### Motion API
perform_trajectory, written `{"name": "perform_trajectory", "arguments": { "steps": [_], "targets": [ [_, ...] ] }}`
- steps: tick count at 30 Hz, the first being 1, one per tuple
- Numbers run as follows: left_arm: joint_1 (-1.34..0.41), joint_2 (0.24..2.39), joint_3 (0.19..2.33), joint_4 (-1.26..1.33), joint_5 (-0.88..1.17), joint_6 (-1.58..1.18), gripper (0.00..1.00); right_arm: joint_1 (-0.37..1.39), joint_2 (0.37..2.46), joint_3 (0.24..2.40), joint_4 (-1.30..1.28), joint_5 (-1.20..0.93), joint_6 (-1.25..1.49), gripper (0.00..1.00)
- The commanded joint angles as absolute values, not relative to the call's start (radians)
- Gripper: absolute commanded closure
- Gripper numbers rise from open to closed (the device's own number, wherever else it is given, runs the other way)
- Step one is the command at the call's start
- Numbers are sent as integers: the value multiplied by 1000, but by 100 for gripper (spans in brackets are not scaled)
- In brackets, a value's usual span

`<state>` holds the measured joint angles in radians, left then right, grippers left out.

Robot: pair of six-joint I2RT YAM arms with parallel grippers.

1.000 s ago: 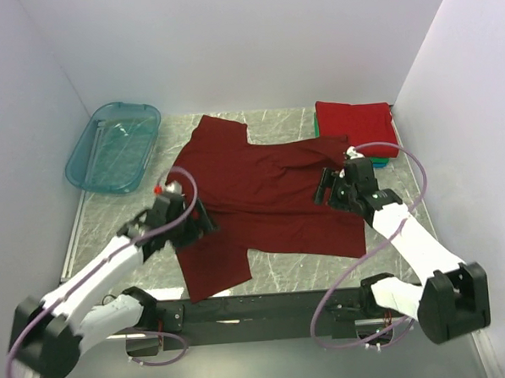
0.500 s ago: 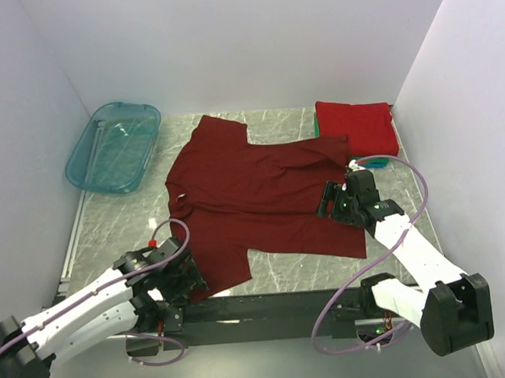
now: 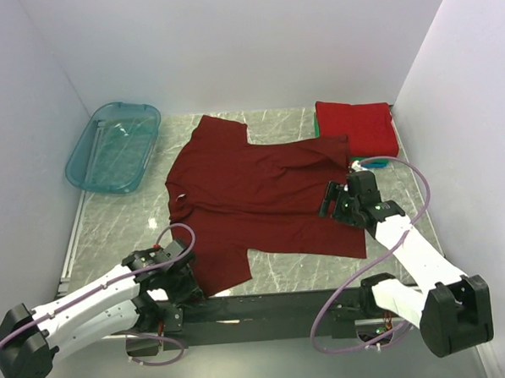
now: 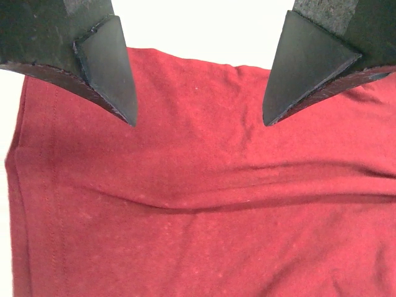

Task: Fold and stack the t-shirts
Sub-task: Fold the tshirt

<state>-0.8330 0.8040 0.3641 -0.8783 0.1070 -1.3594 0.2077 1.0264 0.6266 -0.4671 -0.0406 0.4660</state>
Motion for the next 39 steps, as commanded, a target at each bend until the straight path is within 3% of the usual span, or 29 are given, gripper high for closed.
{"name": "perform_trajectory", "arguments": {
  "steps": [1,5,6,11,24,31,39],
  "targets": [
    [-836,818,334,-723,57,-1384,58,193,960,604,-475,-6,500,12],
    [-836,816,331,-723,17,-1394,75,173,901,586,-541,32,537,12],
    [-836,815,331,-710,8,-1393,78,163,875,584,-555,17,551,4],
    [-836,824,348,-644,-32,-1393,100,39,776,548,-618,-87,613,0],
    [-836,720,410,-741,-132,-1336,100,11,681,565,-833,-63,748,0],
    [-836,699,411,-710,-109,-1286,99,5,637,522,-914,66,868,1],
    [-836,693,413,-681,-113,-1275,100,6,612,387,-870,11,1008,8]
  ]
}}
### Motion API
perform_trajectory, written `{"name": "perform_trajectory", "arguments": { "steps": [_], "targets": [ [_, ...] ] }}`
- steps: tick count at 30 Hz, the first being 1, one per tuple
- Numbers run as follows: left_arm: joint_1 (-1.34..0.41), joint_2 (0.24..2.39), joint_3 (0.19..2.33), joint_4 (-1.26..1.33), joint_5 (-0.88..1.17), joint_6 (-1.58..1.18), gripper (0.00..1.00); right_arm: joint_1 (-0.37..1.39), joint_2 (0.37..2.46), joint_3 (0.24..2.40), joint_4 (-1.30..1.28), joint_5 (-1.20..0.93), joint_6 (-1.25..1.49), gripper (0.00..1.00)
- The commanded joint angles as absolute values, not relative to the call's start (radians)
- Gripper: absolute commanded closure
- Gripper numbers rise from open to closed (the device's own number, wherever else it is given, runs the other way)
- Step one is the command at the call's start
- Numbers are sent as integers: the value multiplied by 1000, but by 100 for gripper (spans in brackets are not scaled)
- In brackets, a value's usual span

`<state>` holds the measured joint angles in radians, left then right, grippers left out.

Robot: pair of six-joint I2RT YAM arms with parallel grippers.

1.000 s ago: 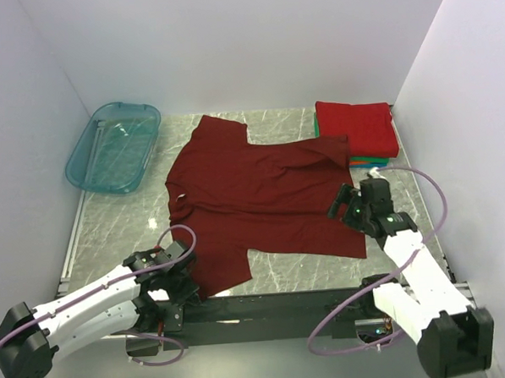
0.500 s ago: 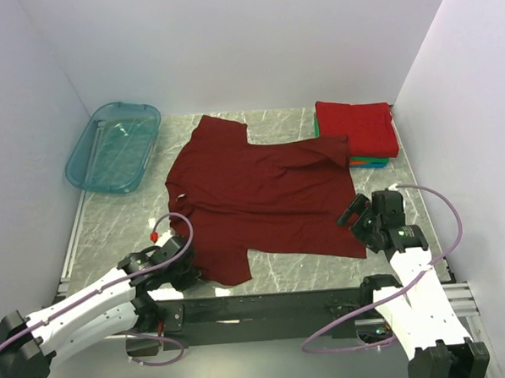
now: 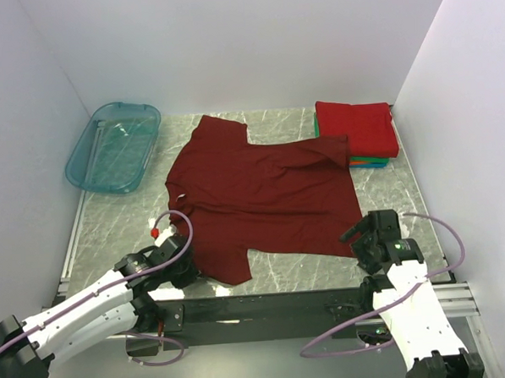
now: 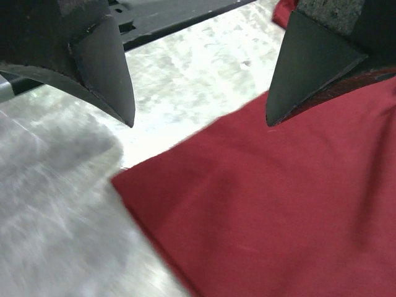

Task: Fold and stack the t-shirts
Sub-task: Fold the tshirt

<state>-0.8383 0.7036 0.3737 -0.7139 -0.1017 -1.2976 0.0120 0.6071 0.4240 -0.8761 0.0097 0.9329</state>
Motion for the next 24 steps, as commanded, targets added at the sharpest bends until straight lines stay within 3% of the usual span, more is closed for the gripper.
{"name": "perform_trajectory", "arguments": {
  "steps": [1,7,14,24],
  "targets": [
    [-836,695,420,-680,-118,-1272,100,5,620,377,-868,9,1015,8],
    [-836,699,439,-699,-150,-1267,100,5,684,325,-773,20,1006,19],
    [-836,712,479,-739,-190,-1276,100,5,773,337,-692,69,965,52],
    [-834,706,514,-781,-230,-1295,100,5,788,334,-641,91,953,72]
  ]
}}
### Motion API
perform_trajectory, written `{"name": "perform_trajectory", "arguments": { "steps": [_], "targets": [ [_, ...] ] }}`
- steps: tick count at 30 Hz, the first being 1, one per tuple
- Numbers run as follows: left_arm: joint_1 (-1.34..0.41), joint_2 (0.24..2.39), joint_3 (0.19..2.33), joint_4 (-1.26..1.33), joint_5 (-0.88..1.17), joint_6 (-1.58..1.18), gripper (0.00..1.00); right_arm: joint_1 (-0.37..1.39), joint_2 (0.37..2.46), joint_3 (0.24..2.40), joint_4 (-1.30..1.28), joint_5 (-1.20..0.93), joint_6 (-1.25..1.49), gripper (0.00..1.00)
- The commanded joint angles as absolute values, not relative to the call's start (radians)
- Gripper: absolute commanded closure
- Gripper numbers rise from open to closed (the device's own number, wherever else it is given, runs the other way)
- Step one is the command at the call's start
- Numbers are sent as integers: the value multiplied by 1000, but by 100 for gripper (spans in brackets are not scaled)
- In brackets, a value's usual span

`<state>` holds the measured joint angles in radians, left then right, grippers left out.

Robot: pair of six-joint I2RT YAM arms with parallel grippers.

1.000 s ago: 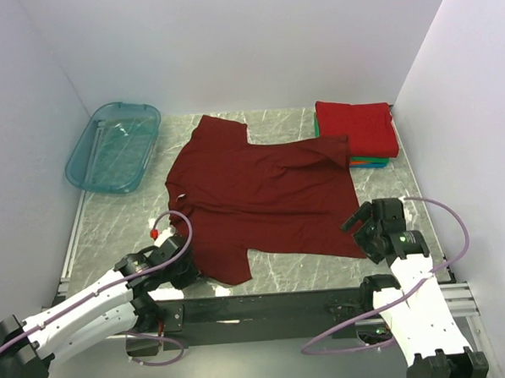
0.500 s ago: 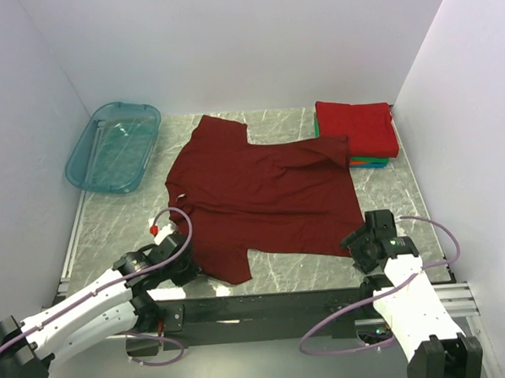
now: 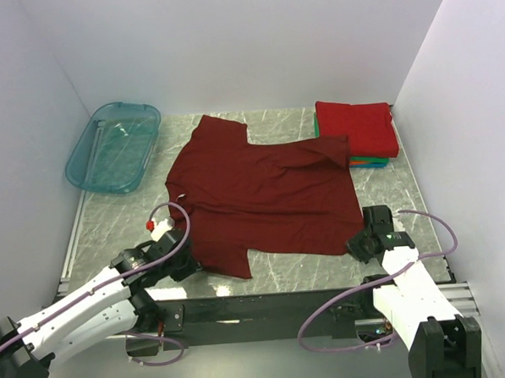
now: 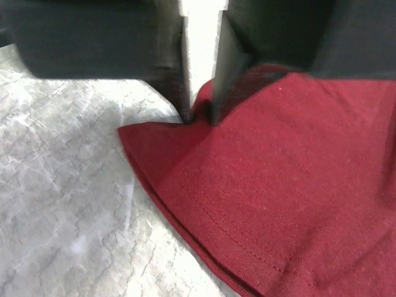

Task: Fold and stack the t-shirts
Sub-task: Fold the tshirt

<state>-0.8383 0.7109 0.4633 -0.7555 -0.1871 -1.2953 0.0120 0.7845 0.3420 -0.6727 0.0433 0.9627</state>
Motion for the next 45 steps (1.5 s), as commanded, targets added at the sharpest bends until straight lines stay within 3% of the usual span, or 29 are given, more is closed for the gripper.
{"name": "perform_trajectory", "arguments": {
  "steps": [1,5,7,19,22,29,37,45],
  "targets": [
    [-834,707,523,-785,-233,-1295,100,5,788,334,-635,91,950,78],
    [-834,709,555,-813,-226,-1305,100,6,787,354,-652,43,928,92],
    [-834,696,572,-841,-218,-1316,100,5,775,368,-696,26,917,95],
    [-836,571,664,-1066,-58,-1371,100,6,606,511,-1038,3,839,95],
    [-836,557,693,-1112,-15,-1370,100,5,584,511,-1029,-31,811,98],
    [-834,462,735,-1242,26,-1416,99,6,623,558,-1063,-49,772,96],
    [-835,465,759,-1181,69,-1387,99,5,581,621,-1158,-63,765,94],
    [-836,524,795,-1073,-52,-1338,100,6,607,609,-1089,-69,747,93]
  ]
}}
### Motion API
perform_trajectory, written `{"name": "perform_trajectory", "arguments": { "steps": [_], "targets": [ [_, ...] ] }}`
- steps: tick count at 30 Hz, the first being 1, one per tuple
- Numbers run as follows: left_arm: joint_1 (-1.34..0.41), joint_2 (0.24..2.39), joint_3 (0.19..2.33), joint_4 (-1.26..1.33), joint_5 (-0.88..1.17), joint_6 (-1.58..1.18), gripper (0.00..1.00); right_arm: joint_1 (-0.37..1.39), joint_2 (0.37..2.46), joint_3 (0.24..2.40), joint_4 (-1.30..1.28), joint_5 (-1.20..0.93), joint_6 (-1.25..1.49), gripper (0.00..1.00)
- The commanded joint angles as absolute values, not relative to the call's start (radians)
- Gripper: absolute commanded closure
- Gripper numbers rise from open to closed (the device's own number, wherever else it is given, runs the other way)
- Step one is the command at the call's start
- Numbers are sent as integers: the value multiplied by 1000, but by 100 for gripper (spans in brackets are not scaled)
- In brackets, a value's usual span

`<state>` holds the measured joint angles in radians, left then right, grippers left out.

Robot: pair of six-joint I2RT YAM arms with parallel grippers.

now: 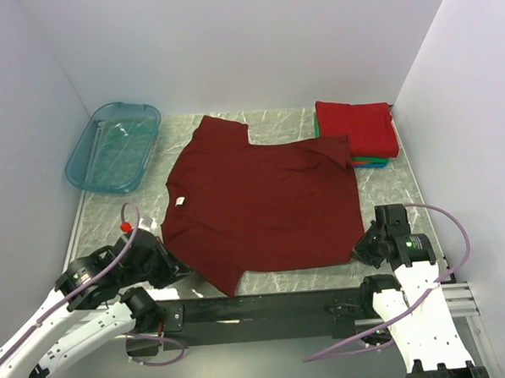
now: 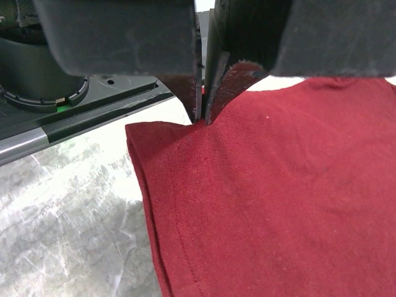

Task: Fold and stack the t-shirts
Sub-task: Fold the tshirt

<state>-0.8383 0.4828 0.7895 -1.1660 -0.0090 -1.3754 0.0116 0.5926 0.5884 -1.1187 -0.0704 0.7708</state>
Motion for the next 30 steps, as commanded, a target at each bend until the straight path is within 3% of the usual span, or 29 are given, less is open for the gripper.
{"name": "perform_trajectory", "arguments": {
  "steps": [1,12,16,23,30],
  "targets": [
    [-835,541,787,-1045,-49,-1329,100,5,620,606,-1063,-83,739,93],
    [-827,774,910,-911,-247,-1207,100,6,797,658,-940,-87,670,92],
    [-766,865,934,-852,-213,-1119,100,5,851,701,-913,-83,652,91],
    [-510,913,920,-674,-57,-999,100,5,969,796,-876,-80,604,93],
    [-437,1005,933,-589,-25,-963,100,6,1075,894,-815,-58,586,93]
  ]
}}
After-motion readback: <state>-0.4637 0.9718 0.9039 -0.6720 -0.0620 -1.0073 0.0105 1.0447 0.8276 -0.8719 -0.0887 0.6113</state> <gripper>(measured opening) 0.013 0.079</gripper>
